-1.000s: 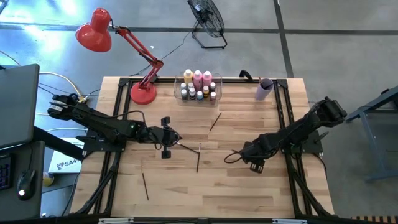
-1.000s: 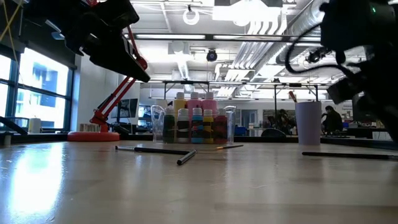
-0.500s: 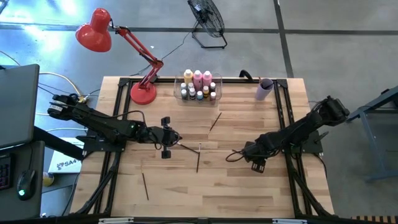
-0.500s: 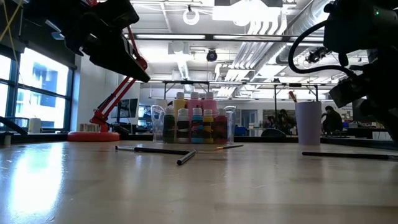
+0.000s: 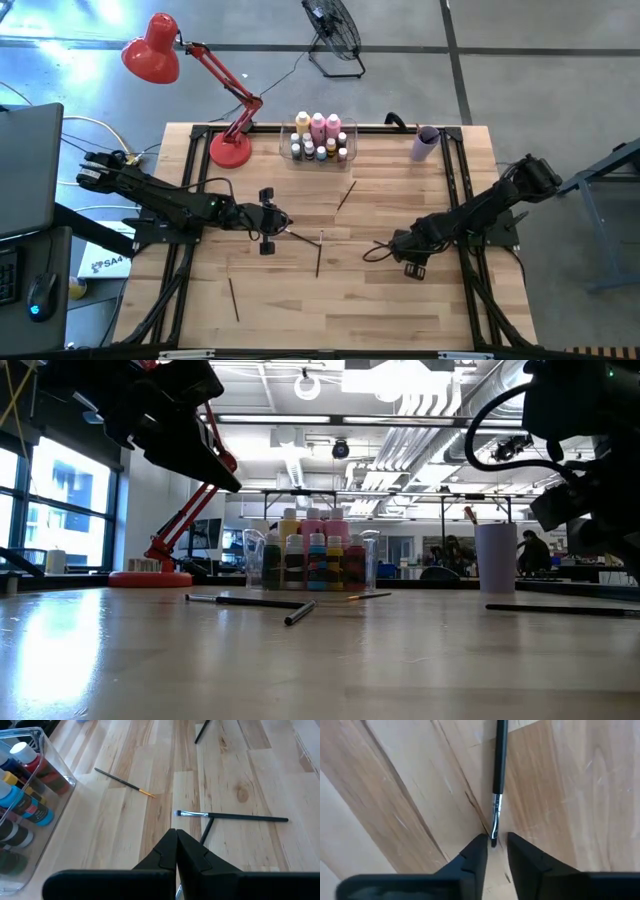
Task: Pick & Place Paint Supplies
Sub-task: Put the black paint brush into the violet cup
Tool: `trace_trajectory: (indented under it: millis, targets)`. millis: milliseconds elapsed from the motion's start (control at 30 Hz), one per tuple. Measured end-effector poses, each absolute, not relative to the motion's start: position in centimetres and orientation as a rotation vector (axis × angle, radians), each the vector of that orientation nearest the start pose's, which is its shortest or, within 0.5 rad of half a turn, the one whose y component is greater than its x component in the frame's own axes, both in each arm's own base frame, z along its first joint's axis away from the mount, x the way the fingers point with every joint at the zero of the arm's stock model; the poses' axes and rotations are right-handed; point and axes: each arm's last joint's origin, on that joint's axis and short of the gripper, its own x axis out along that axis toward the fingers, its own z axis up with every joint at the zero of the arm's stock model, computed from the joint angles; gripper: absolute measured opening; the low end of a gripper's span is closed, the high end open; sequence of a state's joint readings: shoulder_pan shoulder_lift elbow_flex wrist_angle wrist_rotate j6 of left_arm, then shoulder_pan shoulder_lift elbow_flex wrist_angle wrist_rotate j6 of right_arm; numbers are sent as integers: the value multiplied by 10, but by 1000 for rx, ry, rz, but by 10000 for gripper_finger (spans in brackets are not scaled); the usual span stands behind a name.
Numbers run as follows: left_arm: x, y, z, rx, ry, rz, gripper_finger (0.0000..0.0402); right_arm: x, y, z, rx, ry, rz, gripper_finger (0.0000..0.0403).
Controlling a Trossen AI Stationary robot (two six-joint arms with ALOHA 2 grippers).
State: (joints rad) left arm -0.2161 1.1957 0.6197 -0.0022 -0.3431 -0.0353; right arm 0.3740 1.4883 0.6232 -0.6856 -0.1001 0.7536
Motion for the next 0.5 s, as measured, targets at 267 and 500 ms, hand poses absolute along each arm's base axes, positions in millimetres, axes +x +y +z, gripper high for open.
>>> trace_trajectory:
  millis: [267,500]
  targets:
    - [237,-42,214,125,554,133,0,190,78,122,393,1581,-215,7]
    - [237,-42,214,125,554,133,0,190,78,124,397,1579,-211,4]
